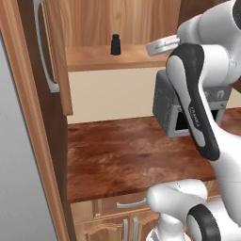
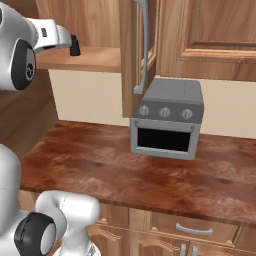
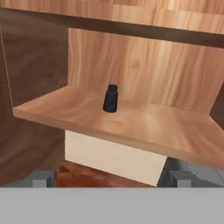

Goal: Retrieve the shaker from the cabinet and place it next the steak on a plate on the dining table.

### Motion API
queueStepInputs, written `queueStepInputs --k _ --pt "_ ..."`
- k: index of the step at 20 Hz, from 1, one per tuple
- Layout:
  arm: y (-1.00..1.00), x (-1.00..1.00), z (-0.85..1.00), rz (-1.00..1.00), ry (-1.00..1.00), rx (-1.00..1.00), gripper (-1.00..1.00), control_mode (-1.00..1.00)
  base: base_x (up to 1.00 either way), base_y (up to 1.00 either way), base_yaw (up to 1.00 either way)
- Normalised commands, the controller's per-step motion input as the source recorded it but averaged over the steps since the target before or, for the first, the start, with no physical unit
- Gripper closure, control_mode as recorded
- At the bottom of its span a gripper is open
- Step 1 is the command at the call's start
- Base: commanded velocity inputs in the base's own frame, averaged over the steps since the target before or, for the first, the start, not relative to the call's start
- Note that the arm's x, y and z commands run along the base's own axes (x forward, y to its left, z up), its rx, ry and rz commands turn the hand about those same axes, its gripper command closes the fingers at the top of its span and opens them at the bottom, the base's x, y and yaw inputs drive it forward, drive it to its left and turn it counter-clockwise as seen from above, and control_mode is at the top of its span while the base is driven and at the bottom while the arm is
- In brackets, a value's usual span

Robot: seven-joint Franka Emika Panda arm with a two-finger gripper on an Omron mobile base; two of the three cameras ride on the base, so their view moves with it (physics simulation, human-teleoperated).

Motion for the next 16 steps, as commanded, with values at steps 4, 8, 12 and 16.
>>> queueStepInputs --k 4,8,12,16 --pt "0.24 0.08 0.0 0.0 -0.21 0.07 -1.0 -1.0 0.0 0.0 0.0" --pt "0.15 0.18 0.0 0.0 -0.03 0.08 -1.0 -1.0 0.0 0.0 0.0" --pt "0.0 0.34 0.0 0.0 0.05 0.01 -1.0 -1.0 0.0 0.0 0.0" --pt "0.02 0.46 0.0 0.0 0.0 0.0 -1.0 -1.0 0.0 0.0 0.0"
